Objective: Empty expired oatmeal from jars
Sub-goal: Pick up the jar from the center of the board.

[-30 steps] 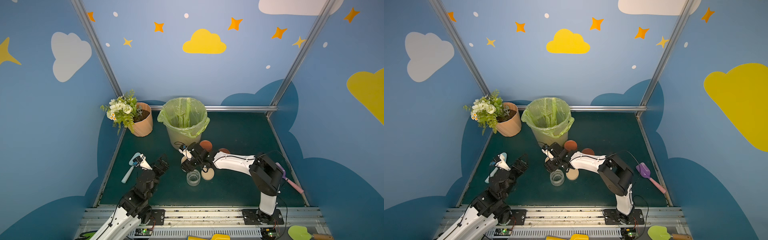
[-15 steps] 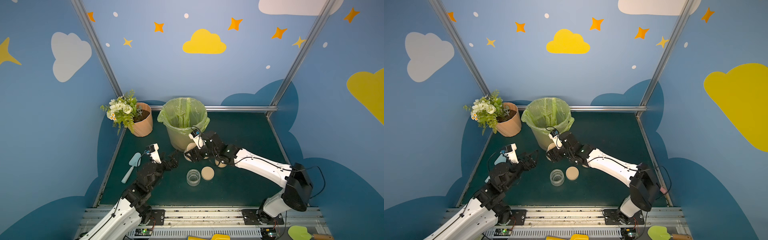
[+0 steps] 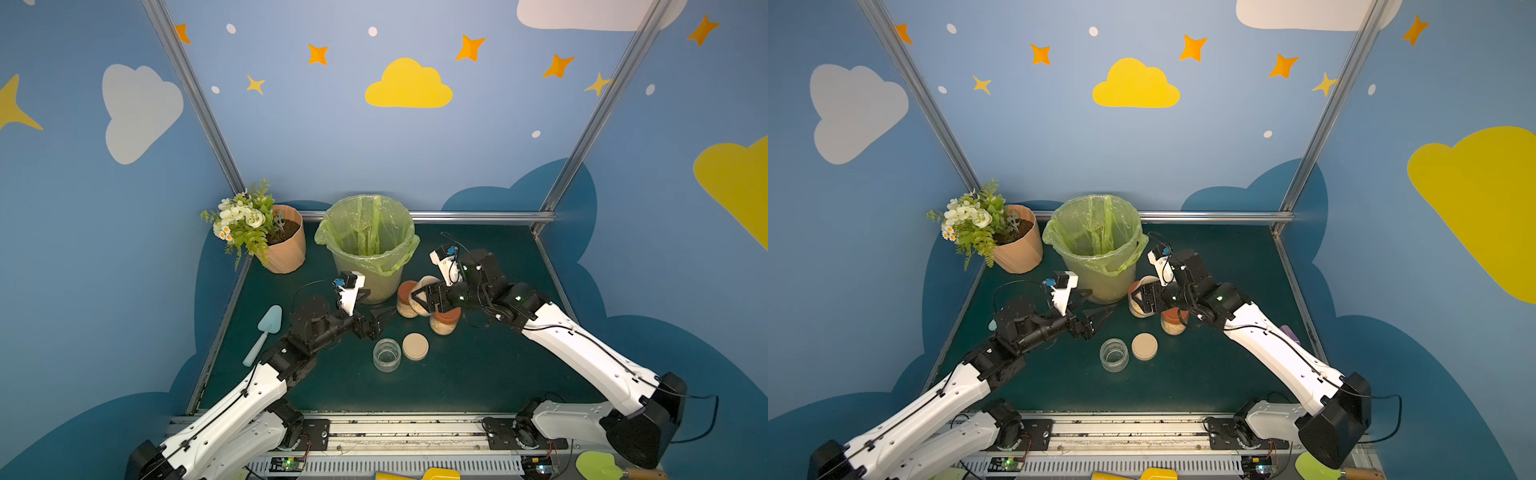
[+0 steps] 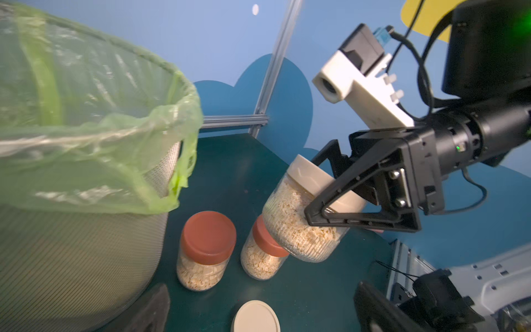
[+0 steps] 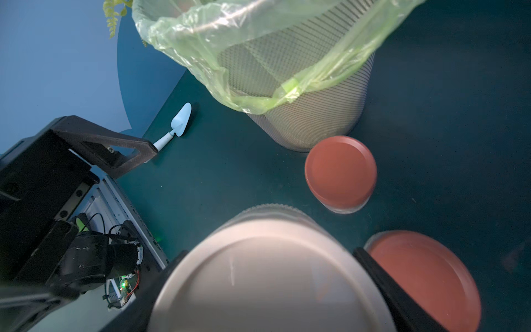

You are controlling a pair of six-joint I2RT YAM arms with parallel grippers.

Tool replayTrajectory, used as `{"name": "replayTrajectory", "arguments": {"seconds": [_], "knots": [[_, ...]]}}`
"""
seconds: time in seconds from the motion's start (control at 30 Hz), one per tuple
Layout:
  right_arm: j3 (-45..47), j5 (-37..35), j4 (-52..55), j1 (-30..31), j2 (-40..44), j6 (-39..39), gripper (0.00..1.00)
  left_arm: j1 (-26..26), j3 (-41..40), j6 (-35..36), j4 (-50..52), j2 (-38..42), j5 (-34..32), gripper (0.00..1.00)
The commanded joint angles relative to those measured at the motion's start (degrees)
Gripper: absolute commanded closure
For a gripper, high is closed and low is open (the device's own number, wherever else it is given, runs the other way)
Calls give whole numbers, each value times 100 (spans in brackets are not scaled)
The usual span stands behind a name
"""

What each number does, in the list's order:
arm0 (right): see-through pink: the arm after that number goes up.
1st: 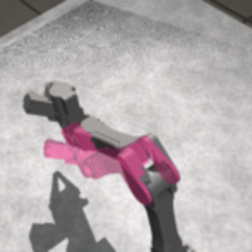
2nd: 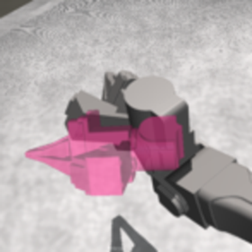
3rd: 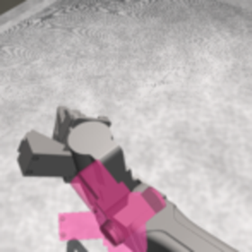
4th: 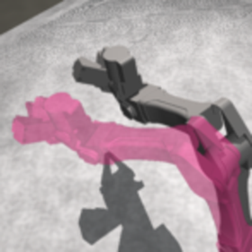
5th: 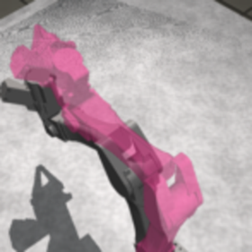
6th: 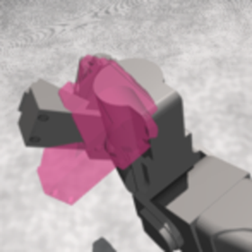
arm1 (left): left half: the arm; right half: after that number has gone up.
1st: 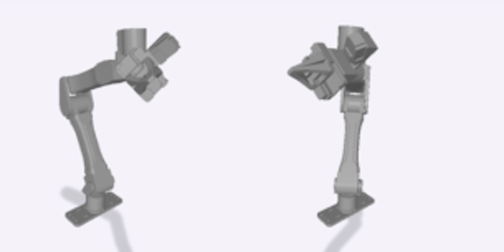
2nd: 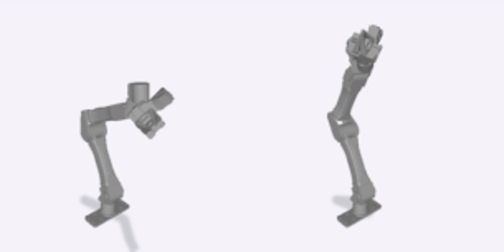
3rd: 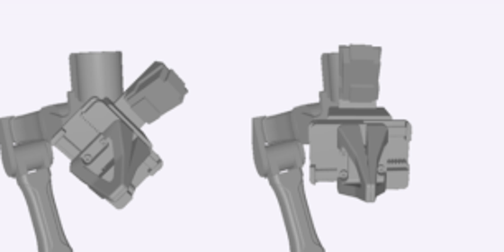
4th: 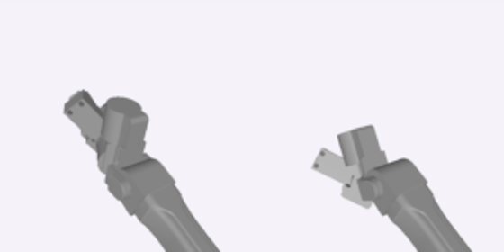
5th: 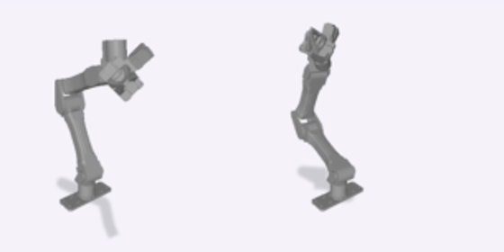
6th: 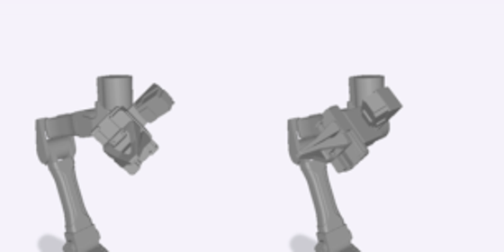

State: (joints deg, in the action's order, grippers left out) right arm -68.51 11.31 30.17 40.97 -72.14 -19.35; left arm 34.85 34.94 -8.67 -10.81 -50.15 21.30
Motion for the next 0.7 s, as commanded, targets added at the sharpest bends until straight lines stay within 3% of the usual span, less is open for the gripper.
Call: {"name": "replayTrajectory", "arguments": {"seconds": [0.0, 0.33, 0.67], "knots": [[-318, 476, 344, -194, 122, -98, 44, 137, 299, 649, -308, -296, 592, 0], [-802, 1196, 701, -501, -17, -246, 44, 584, 989, 1654, -451, -1563, 873, 0], [-905, 1392, 751, -501, -6, -307, 43, 597, 1610, 1806, -726, -2526, 1247, 0]]}}
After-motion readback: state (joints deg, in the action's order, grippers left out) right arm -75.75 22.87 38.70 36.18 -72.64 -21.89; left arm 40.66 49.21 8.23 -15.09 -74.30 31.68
